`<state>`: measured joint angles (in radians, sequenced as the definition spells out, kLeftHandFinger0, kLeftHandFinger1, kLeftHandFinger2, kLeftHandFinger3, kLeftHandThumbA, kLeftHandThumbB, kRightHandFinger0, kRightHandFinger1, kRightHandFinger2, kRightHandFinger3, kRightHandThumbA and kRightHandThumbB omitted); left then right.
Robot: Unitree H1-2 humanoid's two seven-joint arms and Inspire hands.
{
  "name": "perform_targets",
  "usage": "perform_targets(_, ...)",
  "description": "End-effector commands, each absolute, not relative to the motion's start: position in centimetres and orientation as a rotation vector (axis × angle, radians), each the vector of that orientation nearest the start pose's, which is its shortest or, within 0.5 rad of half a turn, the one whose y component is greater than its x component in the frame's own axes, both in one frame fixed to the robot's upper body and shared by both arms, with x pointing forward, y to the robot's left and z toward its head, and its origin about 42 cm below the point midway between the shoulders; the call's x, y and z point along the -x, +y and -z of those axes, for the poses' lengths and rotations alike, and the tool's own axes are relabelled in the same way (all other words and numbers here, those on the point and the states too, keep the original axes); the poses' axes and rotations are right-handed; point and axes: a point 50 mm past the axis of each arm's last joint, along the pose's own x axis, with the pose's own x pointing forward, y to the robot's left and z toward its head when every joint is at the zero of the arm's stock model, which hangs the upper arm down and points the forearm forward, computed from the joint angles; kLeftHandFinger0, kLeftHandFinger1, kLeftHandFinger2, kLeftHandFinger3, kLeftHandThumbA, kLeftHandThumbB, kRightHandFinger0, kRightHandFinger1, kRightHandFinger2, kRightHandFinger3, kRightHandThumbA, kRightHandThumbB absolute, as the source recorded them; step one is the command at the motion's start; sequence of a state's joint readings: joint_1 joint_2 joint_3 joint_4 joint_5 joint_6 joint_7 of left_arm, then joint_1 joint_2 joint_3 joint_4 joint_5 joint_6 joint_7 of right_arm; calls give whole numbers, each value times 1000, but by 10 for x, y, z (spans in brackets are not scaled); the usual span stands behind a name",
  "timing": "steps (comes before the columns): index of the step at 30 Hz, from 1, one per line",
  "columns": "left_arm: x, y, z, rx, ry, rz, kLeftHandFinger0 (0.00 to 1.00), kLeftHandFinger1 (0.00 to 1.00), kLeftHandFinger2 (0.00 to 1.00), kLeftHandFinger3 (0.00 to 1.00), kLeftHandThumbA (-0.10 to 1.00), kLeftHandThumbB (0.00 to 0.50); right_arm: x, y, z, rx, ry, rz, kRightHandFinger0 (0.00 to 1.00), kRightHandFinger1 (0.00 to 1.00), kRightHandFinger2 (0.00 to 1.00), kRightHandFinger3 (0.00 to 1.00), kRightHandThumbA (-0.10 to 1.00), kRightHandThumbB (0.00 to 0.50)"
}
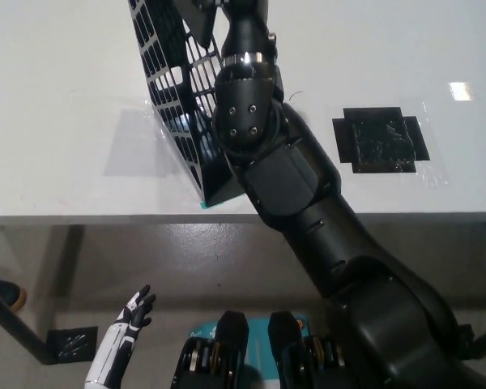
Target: A notebook is kept standing on the table on the right hand side and a black shelf is kept on the left hand side and the robot uses its right hand to grab the notebook and places it in the shelf
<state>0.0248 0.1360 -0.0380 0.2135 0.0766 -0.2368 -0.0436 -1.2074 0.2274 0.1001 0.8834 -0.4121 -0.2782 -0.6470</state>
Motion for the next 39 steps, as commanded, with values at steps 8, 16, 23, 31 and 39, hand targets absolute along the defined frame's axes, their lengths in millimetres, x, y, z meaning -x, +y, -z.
perform_targets(8, -266, 254, -55, -235, -28, 108, 1000, 1000, 1000, 1000, 1000, 162, -507, 43, -395, 144, -817, 105, 0, 100, 648, 766, -100, 70)
perform_targets(16, -266, 253, -55, -233, -29, 107, 1000, 1000, 1000, 1000, 1000, 208, -510, 50, -364, 167, -734, 49, 0, 127, 648, 743, -58, 151)
perform_targets(23, -267, 254, -57, -231, -28, 107, 1000, 1000, 1000, 1000, 1000, 212, -510, 59, -367, 190, -713, -111, 762, 984, 1000, 1000, 802, 358)
perform_targets(31, -269, 253, -56, -260, -20, 112, 1000, 1000, 1000, 1000, 1000, 224, -510, 59, -371, 192, -709, -180, 1000, 1000, 1000, 1000, 955, 321)
perform_targets(39, -269, 253, -57, -257, -26, 114, 1000, 1000, 1000, 1000, 1000, 188, -510, 54, -386, 219, -734, -181, 1000, 1000, 1000, 1000, 1000, 351)
